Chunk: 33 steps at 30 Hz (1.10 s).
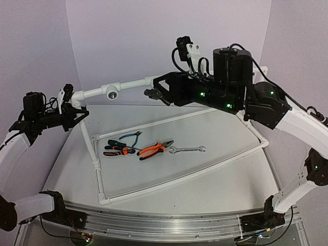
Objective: Install the water faucets
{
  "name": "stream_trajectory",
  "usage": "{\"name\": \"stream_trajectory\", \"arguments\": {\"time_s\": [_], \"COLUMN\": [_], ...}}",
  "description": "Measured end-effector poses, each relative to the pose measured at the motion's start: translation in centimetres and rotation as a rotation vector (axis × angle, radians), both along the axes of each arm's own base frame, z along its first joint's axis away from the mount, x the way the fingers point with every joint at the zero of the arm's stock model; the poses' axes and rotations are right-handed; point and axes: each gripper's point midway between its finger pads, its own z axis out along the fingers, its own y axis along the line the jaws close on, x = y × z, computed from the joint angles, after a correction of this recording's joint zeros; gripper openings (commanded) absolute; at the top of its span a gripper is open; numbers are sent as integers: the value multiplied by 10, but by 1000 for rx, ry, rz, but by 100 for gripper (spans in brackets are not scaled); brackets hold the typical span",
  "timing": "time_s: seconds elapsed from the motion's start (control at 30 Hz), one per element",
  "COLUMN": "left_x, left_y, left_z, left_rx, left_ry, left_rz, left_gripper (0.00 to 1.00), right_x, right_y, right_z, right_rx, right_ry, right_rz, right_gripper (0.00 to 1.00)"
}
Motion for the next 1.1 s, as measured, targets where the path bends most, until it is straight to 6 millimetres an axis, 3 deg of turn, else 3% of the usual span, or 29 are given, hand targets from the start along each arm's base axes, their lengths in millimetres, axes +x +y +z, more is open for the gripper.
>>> {"name": "stream_trajectory", "arguments": {"time_s": [0.13, 0.33, 0.53, 1.1], "left_x": [0, 0, 0, -1], "left_y": [0, 0, 0, 1], "left_z": [0, 0, 0, 0], "left_rx": [0, 1, 0, 0], "left_ry": [0, 0, 1, -3], "left_rz": [1, 3, 4, 5], "left_gripper": [0, 0, 0, 0], "right_x": [4, 15, 17, 8], "right_y": [1, 9, 15, 17], "right_z": [17, -4, -22, -44], "right_rx": [10, -51, -88, -44], "right_ry": [-45, -40, -7, 98], "right_rz": [-16, -56, -56, -43], "right_gripper": [32, 22, 2, 0]}}
